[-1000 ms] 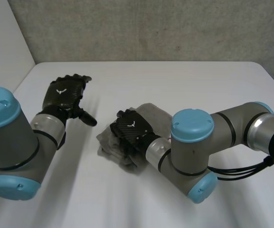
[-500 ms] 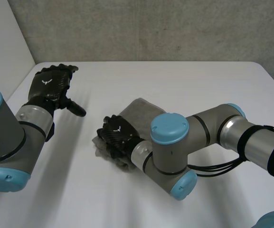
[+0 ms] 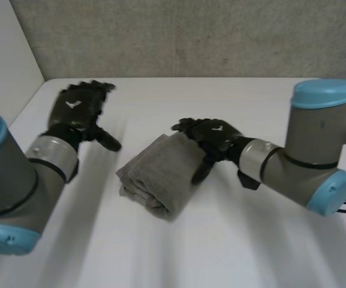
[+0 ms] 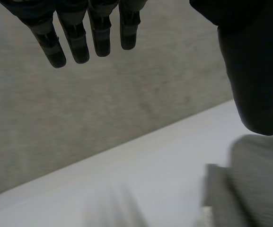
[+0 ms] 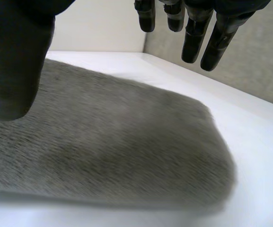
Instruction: Fold the towel.
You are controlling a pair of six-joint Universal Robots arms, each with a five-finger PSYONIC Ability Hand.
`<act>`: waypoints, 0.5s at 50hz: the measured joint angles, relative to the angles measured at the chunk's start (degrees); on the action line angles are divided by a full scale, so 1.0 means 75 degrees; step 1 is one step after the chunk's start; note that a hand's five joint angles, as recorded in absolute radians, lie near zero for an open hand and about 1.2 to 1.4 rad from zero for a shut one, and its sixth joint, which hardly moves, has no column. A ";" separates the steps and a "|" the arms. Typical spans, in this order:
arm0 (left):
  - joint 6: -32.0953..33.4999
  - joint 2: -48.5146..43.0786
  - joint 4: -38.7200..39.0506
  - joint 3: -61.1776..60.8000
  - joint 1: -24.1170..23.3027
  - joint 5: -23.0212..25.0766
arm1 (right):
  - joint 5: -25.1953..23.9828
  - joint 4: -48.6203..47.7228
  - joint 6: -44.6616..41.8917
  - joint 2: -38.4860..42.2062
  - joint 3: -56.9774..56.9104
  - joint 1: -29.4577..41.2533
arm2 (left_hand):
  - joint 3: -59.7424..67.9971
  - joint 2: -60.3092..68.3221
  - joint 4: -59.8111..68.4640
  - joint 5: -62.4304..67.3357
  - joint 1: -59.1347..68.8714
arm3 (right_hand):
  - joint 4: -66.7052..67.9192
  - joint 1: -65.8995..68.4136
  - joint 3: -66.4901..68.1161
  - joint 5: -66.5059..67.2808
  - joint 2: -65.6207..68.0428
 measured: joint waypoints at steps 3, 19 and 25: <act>0.0014 -0.0078 -0.0168 0.0016 -0.0486 0.0078 | -0.0146 -0.0100 -0.0104 0.0000 0.0086 -0.0416 | 0.0000 0.0000 0.0000 0.0001 0.0000 | 0.0000 0.0000 0.0000 0.0000 0.0000; 0.0127 -0.2046 -0.0204 0.0617 -0.1855 -0.0163 | -0.1040 -0.0943 -0.1249 0.0948 -0.0497 -0.0793 | 0.0000 0.0001 0.0000 0.0000 0.0000 | 0.0000 0.0000 0.0000 0.0000 0.0000; 0.0193 -0.2663 -0.0130 0.0813 -0.1854 -0.0556 | -0.1183 -0.1136 -0.1310 0.1604 -0.1107 -0.0741 | 0.0000 0.0000 0.0000 0.0000 0.0000 | 0.0000 0.0000 0.0000 0.0000 0.0000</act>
